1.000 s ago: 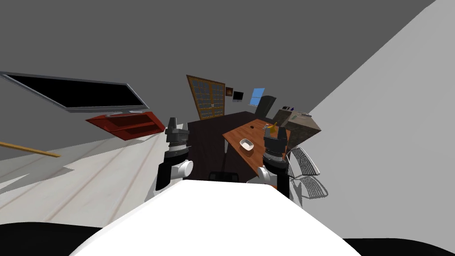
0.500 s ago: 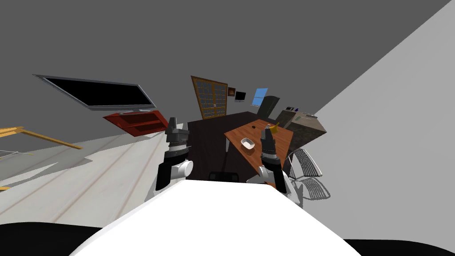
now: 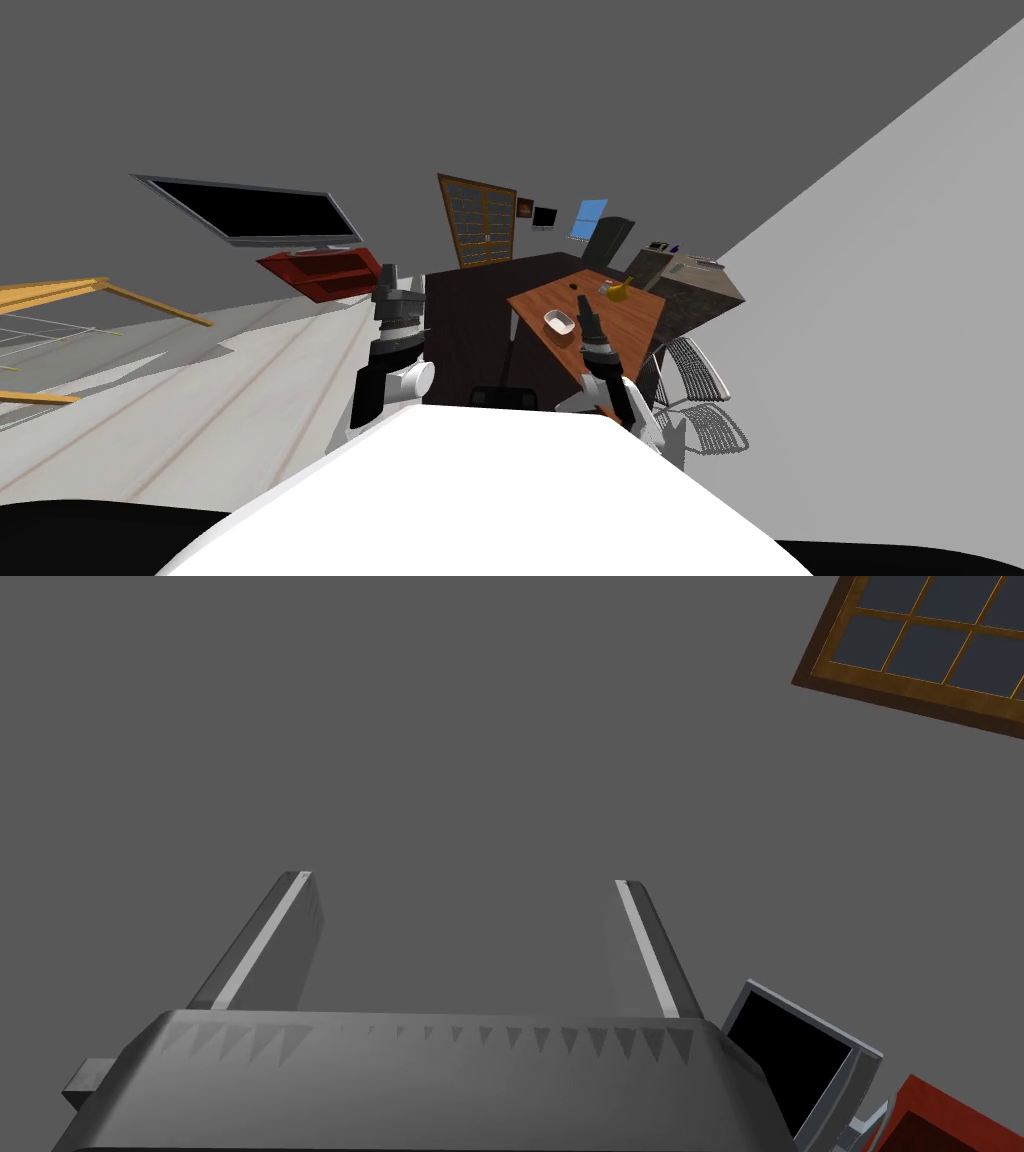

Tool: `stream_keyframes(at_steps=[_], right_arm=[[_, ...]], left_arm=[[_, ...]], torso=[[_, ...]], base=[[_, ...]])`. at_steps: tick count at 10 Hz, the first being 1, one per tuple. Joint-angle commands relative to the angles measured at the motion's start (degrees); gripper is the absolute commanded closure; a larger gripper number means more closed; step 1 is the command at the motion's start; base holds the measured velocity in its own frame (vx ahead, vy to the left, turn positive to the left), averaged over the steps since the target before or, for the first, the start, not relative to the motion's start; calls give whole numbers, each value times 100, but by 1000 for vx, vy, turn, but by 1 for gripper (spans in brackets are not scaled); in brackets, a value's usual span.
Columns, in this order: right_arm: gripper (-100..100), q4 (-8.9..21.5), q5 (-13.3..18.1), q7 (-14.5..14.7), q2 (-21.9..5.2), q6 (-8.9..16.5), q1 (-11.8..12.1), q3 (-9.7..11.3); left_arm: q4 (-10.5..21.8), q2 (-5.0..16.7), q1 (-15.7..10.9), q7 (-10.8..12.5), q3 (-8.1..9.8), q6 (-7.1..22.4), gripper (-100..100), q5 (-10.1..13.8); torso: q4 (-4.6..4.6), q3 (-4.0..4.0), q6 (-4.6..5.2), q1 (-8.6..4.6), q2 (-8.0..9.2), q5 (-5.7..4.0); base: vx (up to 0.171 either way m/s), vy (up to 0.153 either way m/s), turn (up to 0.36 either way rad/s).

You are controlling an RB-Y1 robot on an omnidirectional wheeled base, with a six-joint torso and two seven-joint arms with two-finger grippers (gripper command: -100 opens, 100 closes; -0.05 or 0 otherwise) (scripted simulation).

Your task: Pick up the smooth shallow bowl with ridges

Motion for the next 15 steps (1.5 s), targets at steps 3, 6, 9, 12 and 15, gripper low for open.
stream_keyframes(at_steps=[3, 6, 9, 12, 15], right_arm=[[-100, 550, 426, 562, -269, 95, -140, 20], [-100, 1032, 803, 1040, -519, 185, -300, 58], [-100, 1514, 1209, 1514, -790, 273, -476, 124], [-100, 1888, 1420, 1836, -932, 316, -570, 166], [-100, 2387, 1855, 2332, -1227, 399, -767, 271]], left_arm=[[0, 0, 0, 0, 0, 0, 0, 0], [0, 0, 0, 0, 0, 0, 0, 0], [0, 0, 1, 0, 0, 0, 0, 0], [0, 0, 1, 0, 0, 0, 0, 0], [0, 0, 1, 0, 1, 0, 0, 0]], torso=[[1, 2, 2, -1, 3, 0], [0, 1, 3, -2, 0, -1], [0, -1, 3, -5, -3, -1], [-2, -5, 1, -5, -10, -1], [-2, -6, 3, -6, -11, -1]], base=[[-47, -4, 73], [-39, -8, 72], [-31, -12, 75], [-17, -13, 46], [-15, -15, 54]])
